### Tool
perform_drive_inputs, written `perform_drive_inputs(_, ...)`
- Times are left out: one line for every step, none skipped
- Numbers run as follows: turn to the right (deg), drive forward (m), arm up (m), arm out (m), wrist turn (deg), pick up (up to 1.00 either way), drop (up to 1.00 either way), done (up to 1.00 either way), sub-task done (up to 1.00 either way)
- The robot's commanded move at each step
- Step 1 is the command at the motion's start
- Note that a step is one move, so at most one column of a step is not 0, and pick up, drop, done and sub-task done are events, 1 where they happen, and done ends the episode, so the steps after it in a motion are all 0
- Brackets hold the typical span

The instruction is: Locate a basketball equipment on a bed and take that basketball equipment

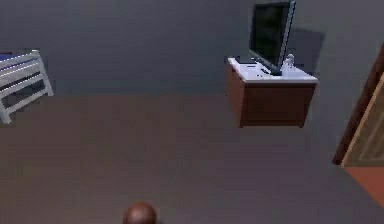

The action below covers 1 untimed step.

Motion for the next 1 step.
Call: perform_drive_inputs(45.0, 0.00, 0.00, 0.00, 0.0, 0.00, 0.00, 0.00, 0.00)
